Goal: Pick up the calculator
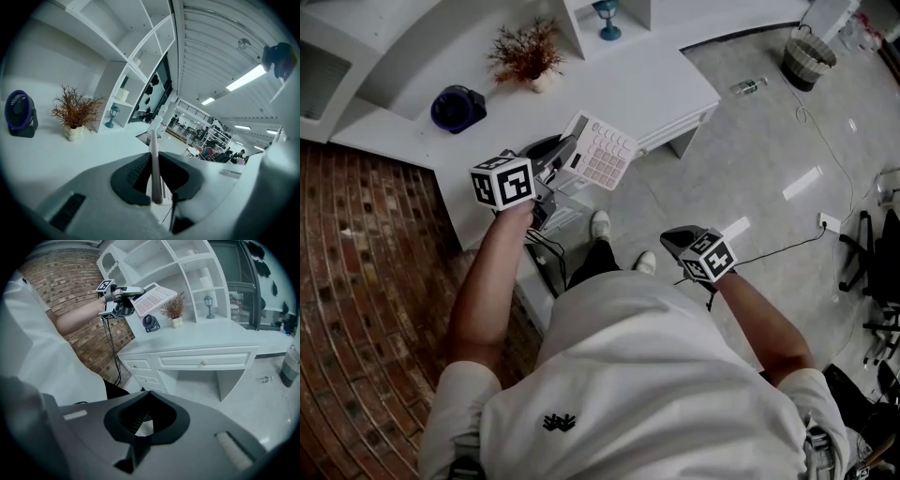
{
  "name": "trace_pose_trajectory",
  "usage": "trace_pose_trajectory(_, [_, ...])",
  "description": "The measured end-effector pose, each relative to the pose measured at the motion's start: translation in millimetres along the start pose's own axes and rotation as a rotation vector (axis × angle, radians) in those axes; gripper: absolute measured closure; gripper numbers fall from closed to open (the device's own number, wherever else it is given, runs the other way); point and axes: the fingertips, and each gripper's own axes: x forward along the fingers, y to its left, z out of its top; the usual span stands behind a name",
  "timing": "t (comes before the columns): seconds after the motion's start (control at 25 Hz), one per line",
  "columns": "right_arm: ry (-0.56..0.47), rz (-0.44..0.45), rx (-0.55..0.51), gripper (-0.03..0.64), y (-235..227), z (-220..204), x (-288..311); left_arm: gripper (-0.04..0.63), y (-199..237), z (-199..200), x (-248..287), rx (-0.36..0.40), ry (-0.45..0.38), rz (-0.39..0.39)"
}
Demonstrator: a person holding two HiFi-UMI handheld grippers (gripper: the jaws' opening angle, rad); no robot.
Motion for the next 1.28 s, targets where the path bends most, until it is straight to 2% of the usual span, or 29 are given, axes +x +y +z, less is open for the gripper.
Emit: trace_pose_trajectory(1.28, [-0.019,-0.013,-0.01,0.606,-15.9,-9.4,-14.7,0.541,-14.7,2.7,23.8,0.0,0.008,-0.007])
